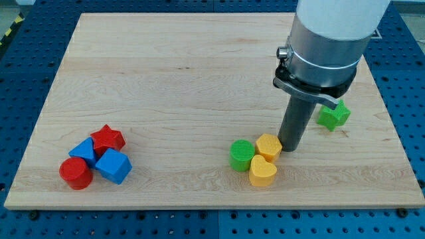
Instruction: Slide the green star into the yellow hexagon
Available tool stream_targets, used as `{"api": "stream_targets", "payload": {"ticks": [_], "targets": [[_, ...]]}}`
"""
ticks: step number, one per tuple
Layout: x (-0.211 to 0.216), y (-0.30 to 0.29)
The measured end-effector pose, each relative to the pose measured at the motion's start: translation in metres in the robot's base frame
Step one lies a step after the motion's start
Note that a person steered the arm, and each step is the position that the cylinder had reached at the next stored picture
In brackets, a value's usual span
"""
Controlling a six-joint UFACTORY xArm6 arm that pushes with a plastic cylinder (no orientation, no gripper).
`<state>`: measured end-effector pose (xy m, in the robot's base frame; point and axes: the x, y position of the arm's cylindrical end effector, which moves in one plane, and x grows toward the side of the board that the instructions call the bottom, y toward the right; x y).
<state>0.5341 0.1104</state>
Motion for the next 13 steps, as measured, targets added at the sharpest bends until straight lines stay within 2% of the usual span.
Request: {"api": "stream_targets", "payload": {"ticks": [1,2,3,4,5,9,10,11,13], "targets": [[-0.034,0.000],[-0.089,0.003],[-0.104,0.090],[-0.084,0.168],[-0.068,0.167],[-0.062,0.073],[-0.039,0.051],[-0.023,0.036],[-0.019,0.026]]}}
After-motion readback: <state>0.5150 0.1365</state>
